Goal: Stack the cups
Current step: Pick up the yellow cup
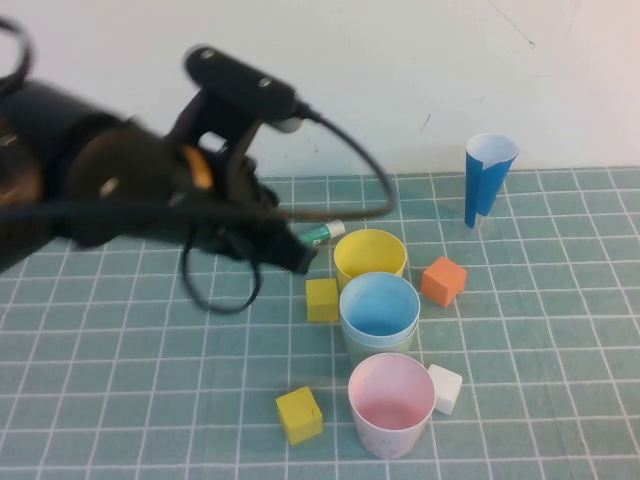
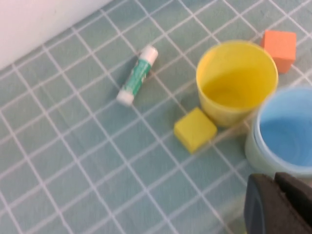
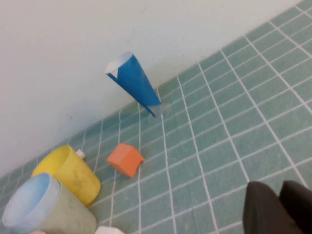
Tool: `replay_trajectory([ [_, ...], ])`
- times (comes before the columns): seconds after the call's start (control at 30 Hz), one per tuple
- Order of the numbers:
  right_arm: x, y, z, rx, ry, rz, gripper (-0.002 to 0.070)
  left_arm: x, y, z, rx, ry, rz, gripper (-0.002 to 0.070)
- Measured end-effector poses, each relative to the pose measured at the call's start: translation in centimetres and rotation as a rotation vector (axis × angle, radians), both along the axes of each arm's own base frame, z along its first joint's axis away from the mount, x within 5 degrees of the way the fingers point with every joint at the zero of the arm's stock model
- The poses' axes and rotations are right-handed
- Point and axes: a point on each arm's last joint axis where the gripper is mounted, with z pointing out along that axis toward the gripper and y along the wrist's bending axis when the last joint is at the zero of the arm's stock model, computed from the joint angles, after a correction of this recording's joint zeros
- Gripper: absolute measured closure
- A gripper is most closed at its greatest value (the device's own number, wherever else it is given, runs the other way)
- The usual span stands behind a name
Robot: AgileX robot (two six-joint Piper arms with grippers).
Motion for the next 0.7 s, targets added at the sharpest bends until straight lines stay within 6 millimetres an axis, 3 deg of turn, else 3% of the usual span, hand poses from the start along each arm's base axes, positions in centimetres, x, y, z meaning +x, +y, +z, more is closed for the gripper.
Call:
replay_trajectory([
  [0.13, -0.4, 0.5, 1.4, -0.087, 0.042, 0.079, 0.0605, -2.9, 1.8, -0.7, -0.013, -0.009, 0.007, 0.0673],
  [0.33, 1.0, 1.0, 7.6, -0.291, 0.139, 0.235, 0.0605, -6.6, 4.2, -2.9, -0.041, -0.007, 0.028, 0.0673],
  [0.5, 4.2, 1.4, 12.6, -0.445, 0.271, 0.429, 0.0605, -9.7, 6.0, -3.7, -0.083, -0.038, 0.041, 0.0673],
  [0.7, 9.0, 1.9, 16.5, -0.54, 0.384, 0.665, 0.0605, -12.5, 7.8, -3.8, -0.13, -0.086, 0.05, 0.0673],
])
